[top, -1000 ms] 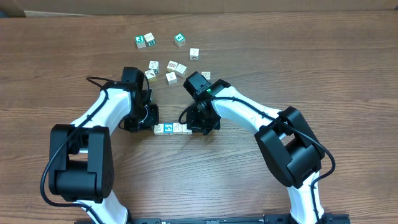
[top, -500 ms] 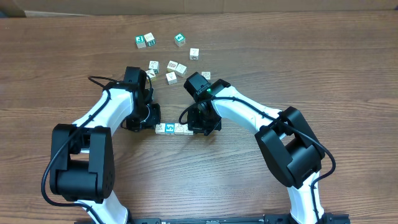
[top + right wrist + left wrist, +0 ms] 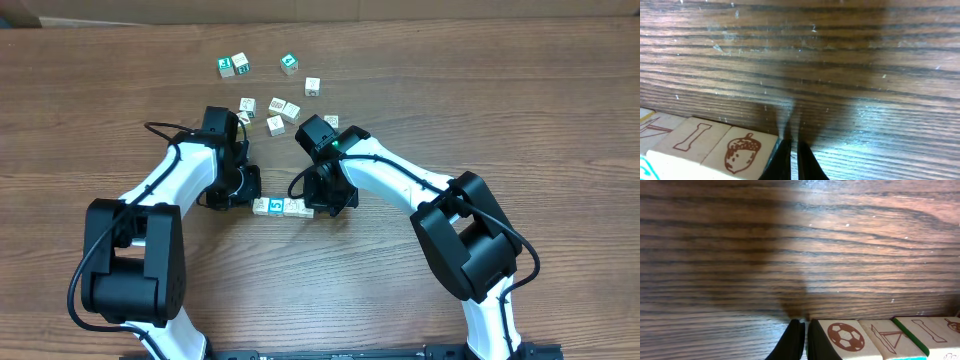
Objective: Form a horizontal line
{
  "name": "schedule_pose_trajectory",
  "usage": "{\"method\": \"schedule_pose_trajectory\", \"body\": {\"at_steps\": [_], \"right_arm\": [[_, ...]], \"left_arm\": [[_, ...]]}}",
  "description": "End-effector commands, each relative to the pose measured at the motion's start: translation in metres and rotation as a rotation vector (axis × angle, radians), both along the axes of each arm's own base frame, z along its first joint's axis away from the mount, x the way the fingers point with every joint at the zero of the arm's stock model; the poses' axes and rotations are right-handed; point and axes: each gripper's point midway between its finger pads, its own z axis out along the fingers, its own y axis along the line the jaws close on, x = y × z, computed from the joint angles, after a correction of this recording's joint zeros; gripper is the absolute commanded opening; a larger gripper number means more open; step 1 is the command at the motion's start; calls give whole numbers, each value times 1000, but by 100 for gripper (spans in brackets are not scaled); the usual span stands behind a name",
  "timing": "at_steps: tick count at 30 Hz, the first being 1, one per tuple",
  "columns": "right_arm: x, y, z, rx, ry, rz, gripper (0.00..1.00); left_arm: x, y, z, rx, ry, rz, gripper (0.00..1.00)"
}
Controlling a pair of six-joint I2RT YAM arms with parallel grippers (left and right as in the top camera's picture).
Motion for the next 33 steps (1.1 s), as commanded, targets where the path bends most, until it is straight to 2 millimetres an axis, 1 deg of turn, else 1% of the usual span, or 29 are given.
{"method": "schedule_pose_trajectory", "body": {"at_steps": [1, 9, 15, 20, 23, 27, 33], "right_arm": [[12, -4, 1, -17, -30, -10, 4], [13, -5, 1, -17, -30, -14, 4], [13, -8, 1, -18, -22, -21, 4], [2, -14, 0, -43, 26, -20, 4], [-1, -11, 1, -24, 44, -18, 4], [2, -5, 2, 10, 40, -21, 4], [6, -6, 3, 18, 31, -29, 4]], "left_arm": [[-4, -8, -3, -15, 15, 2, 4], [-4, -16, -3, -16, 11, -9, 4], [-5, -18, -3, -16, 11, -16, 4], [-5, -18, -3, -16, 12, -16, 4], [-5, -18, -3, -16, 13, -7, 4], [-5, -19, -3, -18, 15, 13, 4], [-5, -18, -3, -17, 19, 22, 4]]}}
